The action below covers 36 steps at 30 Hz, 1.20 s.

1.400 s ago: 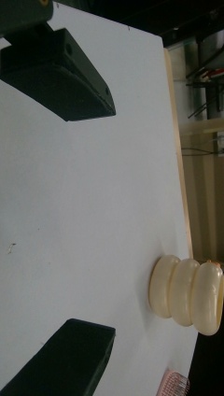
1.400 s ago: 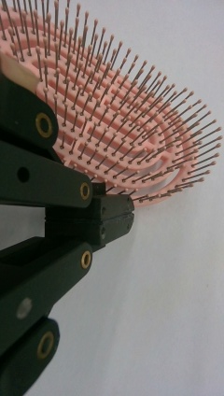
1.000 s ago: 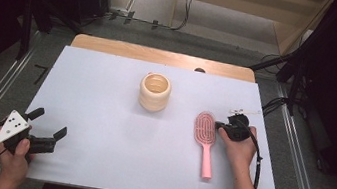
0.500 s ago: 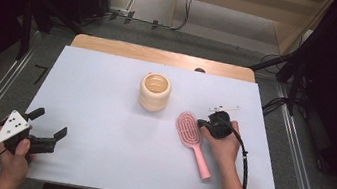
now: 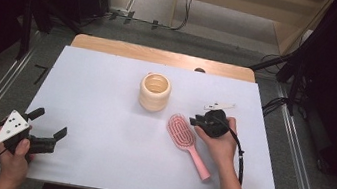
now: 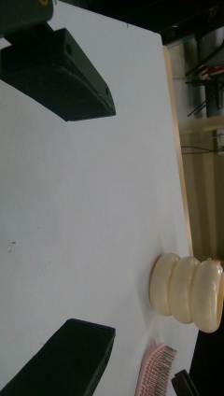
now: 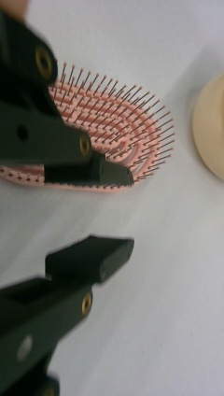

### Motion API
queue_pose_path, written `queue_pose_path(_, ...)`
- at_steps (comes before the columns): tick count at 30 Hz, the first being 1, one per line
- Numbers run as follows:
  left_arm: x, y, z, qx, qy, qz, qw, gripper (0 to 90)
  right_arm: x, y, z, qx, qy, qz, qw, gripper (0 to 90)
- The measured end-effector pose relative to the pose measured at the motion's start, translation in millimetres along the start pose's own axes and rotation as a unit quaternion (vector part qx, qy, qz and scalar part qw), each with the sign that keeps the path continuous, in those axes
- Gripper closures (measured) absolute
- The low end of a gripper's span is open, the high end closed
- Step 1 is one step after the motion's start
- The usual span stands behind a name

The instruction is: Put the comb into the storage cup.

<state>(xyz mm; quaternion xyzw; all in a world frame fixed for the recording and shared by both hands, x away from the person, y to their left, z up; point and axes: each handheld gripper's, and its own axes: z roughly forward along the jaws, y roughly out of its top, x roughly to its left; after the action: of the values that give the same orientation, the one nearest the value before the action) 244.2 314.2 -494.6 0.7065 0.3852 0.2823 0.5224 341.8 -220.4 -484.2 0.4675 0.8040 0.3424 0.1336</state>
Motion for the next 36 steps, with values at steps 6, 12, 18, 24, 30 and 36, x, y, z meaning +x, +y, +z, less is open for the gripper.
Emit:
queue_pose_path(6,-0.2,0.1,-0.1,0.003,-0.001,0.004,1.0,0.0,-1.7,0.5,-22.0,-0.014,0.002,0.011,0.9998,2.6)
queue_pose_path(12,-0.8,0.2,0.0,0.004,0.002,0.004,1.0,0.0,4.0,-3.5,-36.3,-0.011,0.006,0.021,0.9997,0.0)
queue_pose_path(18,-0.8,0.1,-0.1,0.004,0.001,0.004,1.0,0.0,13.0,-8.9,-39.1,0.005,0.009,0.015,0.9998,0.0)
queue_pose_path(24,-1.1,0.1,0.2,0.003,0.0,0.005,1.0,0.0,21.7,-16.5,-42.4,0.015,0.016,0.014,0.9997,0.0)
queue_pose_path(30,-1.3,0.1,0.2,0.003,0.001,0.006,1.0,0.0,31.5,-23.9,-43.5,0.037,-0.002,0.003,0.9993,0.0)
queue_pose_path(36,-1.5,0.0,0.3,0.003,0.001,0.005,1.0,0.0,37.0,-33.4,-40.5,0.049,0.003,0.007,0.9988,0.0)
